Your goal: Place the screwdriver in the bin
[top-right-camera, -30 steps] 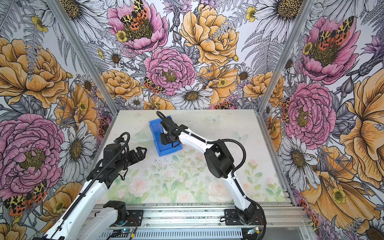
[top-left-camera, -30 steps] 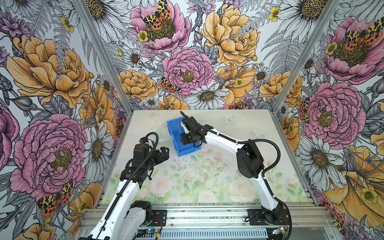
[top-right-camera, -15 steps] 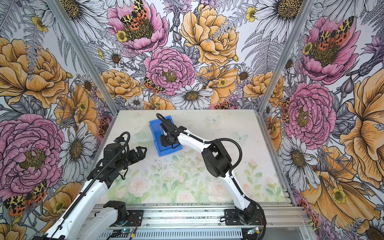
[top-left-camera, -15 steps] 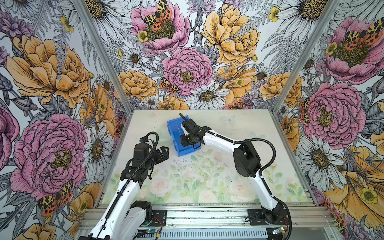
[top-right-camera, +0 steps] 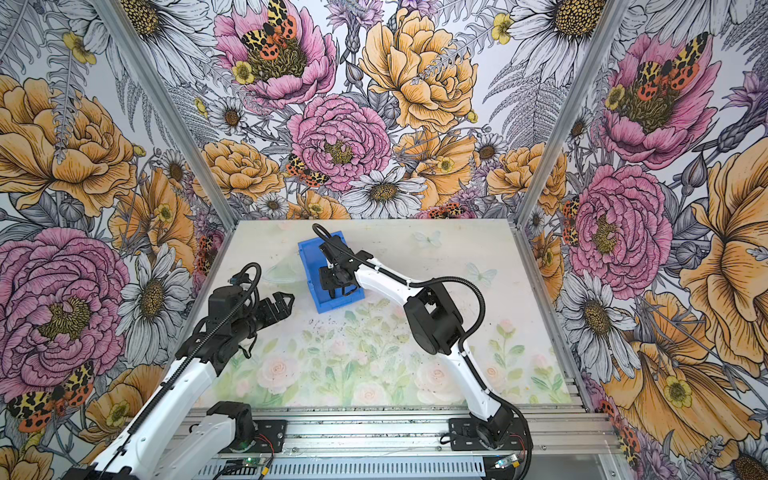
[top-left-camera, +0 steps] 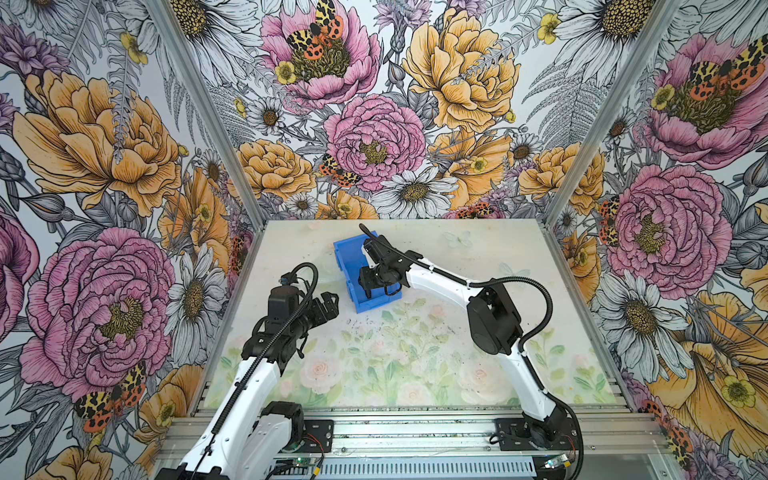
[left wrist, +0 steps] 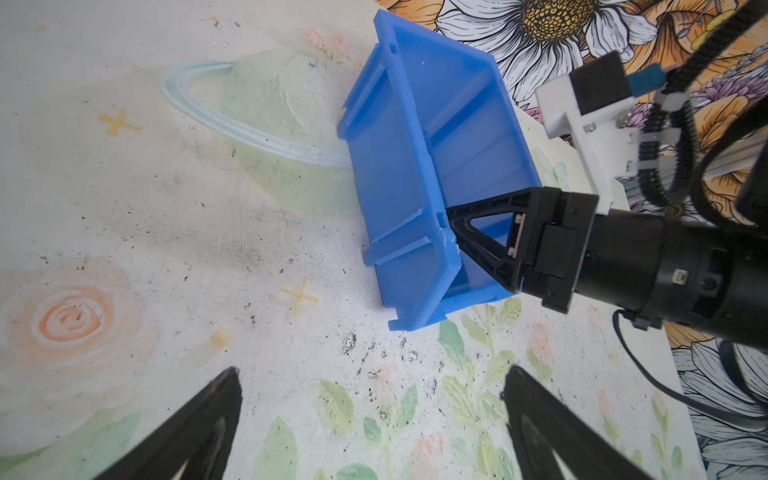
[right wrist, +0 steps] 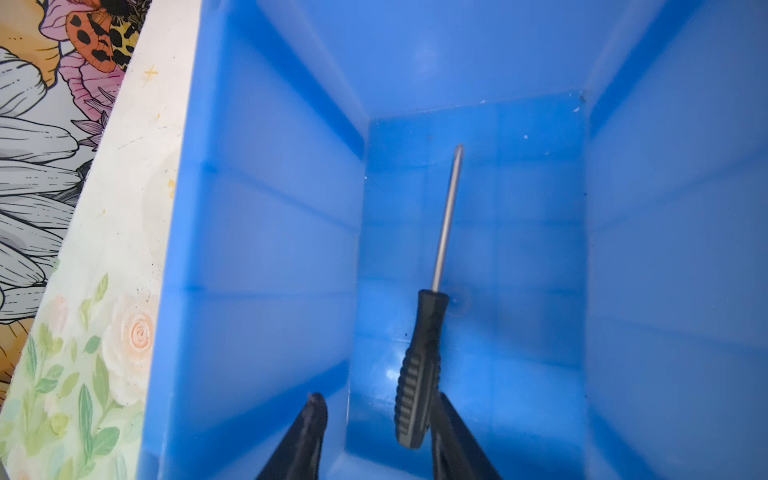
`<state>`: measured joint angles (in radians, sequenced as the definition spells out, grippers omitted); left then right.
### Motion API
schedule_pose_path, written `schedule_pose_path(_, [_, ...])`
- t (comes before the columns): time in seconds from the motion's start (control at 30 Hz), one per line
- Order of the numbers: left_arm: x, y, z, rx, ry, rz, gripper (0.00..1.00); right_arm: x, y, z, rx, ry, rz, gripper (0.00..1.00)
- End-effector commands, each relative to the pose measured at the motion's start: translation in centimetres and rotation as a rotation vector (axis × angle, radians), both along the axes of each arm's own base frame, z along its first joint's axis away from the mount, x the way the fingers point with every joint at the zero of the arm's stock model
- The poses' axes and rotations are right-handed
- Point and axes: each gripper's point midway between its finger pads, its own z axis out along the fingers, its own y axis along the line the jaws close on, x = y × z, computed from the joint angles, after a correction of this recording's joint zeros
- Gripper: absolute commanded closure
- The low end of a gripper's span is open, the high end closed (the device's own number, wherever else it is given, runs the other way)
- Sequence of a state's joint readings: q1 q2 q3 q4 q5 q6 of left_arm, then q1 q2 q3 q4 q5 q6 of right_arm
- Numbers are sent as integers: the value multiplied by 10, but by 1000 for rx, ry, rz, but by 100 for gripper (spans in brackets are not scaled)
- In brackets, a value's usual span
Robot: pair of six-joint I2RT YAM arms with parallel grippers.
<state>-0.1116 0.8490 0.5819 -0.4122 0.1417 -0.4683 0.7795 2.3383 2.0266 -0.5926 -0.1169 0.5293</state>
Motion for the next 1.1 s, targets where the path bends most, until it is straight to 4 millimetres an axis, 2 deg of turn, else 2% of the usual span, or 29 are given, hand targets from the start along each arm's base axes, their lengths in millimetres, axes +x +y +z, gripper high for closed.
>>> schedule_pose_path(0.0, [4,5,0,27,-24,13,1,10,1,46,44,-92,-15,53])
schedule_pose_path(0.23, [6,9,-1,63,-21,22,1,3,-18,82,35,-160,-30,45])
schedule_pose_path(0.37, [6,22,-4,104,-6,84,1,-4,-35,99,22,-188,-51,39])
schedule_pose_path(0.5, [5,31,-4,149,14,122,1,-12,-59,115,-4,-225,-84,28])
schedule_pose_path(0.6, [7,36,-5,186,26,148,1,-17,-86,119,-40,-242,-130,19])
schedule_pose_path(0.8, [10,54,-4,232,26,243,1,-30,-144,112,-117,-249,-226,3])
schedule_pose_path(0.93, [12,70,8,288,-31,319,1,-40,-189,108,-184,-270,-311,0])
schedule_pose_path(1.07, [21,69,27,365,-135,272,1,-50,-243,114,-233,-308,-438,0])
